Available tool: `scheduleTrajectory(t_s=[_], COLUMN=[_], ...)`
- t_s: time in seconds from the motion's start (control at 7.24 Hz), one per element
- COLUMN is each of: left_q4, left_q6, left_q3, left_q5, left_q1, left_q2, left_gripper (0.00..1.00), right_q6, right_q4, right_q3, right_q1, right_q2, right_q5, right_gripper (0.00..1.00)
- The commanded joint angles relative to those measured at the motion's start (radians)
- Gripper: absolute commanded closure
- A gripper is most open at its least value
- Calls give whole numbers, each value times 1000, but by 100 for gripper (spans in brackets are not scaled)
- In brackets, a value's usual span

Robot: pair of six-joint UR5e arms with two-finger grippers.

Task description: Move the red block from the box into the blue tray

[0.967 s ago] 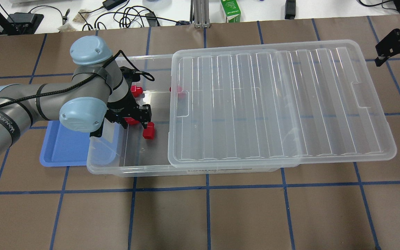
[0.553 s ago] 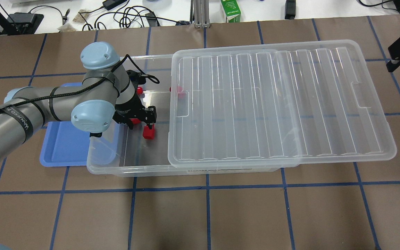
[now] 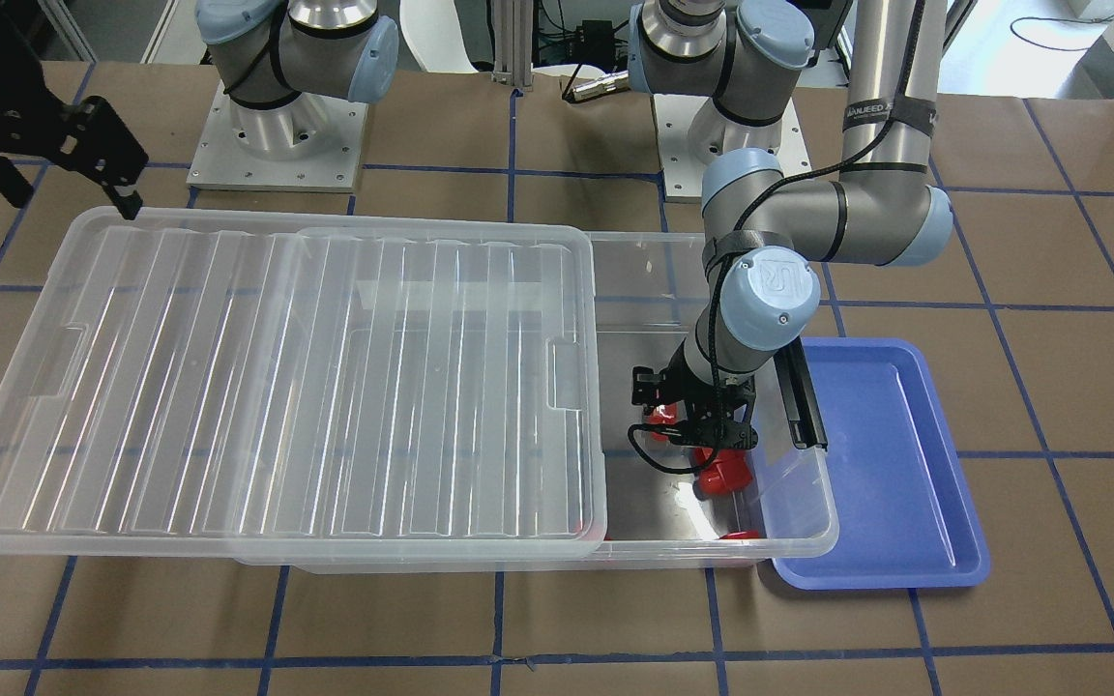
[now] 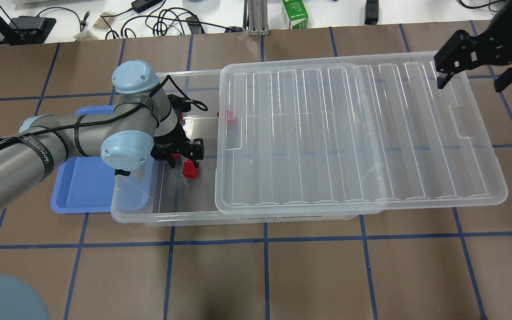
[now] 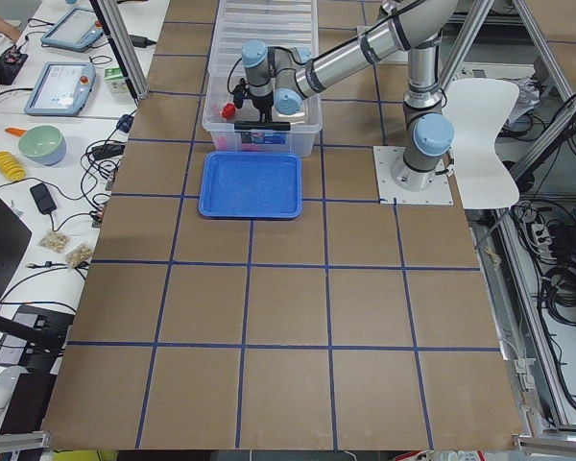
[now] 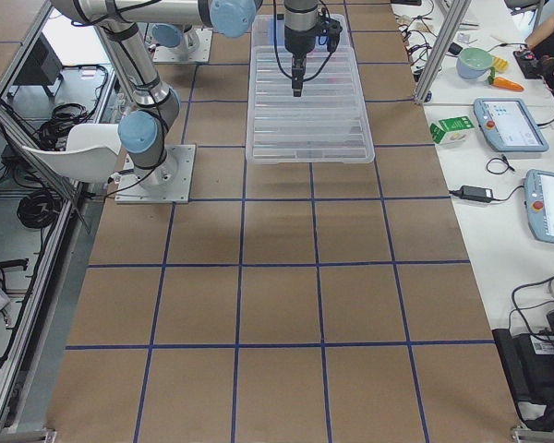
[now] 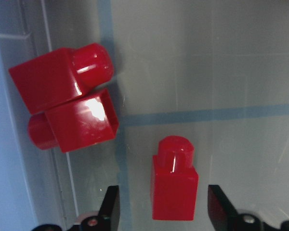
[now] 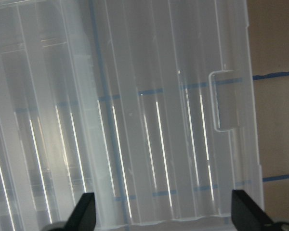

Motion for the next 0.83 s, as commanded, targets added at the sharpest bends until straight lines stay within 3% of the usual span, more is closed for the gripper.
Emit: scheduleTrajectory(t_s=[0.0, 0.28, 0.41, 0.55, 0.69], left_q4=[12, 13, 13, 15, 13], left_q6=[0, 0, 0, -6, -26], left_q3=[-1, -1, 1, 2, 7], left_q5=[-1, -2, -4, -5, -8], left_q1=[0, -4, -4, -4, -4], left_q2=[-23, -29, -34, -35, -35], left_gripper=[30, 30, 44, 77, 100], right_q6=[133, 123, 118, 120, 118], right_q4=[-10, -47, -49, -46, -44], right_q3=[2, 2, 0, 2, 3], right_q1=[126, 163, 165, 165, 165], right_q2=[7, 31, 30, 31, 31], right_q5=[5, 4, -1, -2, -1], right_gripper=[0, 0, 0, 0, 0])
